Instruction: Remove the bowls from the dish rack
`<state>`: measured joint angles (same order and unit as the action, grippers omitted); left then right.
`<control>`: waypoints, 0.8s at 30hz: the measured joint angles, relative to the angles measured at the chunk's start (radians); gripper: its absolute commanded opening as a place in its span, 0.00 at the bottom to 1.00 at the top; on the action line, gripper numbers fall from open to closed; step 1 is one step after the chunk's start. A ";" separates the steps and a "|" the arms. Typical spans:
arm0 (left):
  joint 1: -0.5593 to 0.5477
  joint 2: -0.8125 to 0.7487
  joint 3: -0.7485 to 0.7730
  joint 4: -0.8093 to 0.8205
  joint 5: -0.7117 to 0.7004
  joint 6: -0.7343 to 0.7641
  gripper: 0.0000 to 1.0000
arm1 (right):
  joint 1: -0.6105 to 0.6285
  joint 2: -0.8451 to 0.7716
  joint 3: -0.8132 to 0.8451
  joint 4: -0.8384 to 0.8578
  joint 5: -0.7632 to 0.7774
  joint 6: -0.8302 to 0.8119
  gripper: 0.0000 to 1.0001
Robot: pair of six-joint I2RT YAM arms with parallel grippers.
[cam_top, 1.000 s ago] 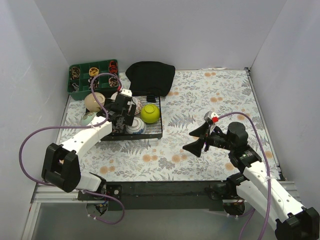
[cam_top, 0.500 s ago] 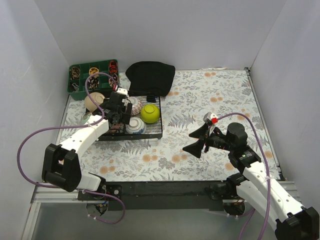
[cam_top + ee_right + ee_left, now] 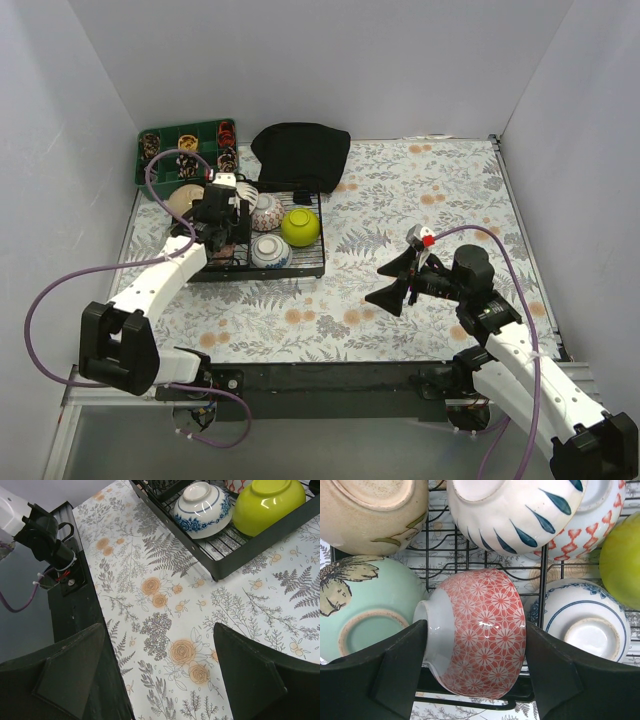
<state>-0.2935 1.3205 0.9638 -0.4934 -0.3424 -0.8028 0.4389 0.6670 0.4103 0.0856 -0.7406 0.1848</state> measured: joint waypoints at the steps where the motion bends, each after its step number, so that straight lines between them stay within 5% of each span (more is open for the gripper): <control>1: 0.004 -0.005 -0.005 0.006 0.001 -0.007 0.21 | 0.000 0.002 0.000 0.000 0.000 0.000 0.99; 11: 0.013 -0.047 -0.034 0.034 0.003 -0.042 0.00 | 0.000 0.022 0.000 0.000 -0.004 0.000 0.99; 24: 0.021 -0.061 0.038 -0.006 0.021 -0.028 0.00 | 0.000 0.074 0.000 0.035 -0.035 0.031 0.98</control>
<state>-0.2722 1.2598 1.0019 -0.4992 -0.3210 -0.8310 0.4389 0.7414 0.4103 0.1207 -0.7753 0.2161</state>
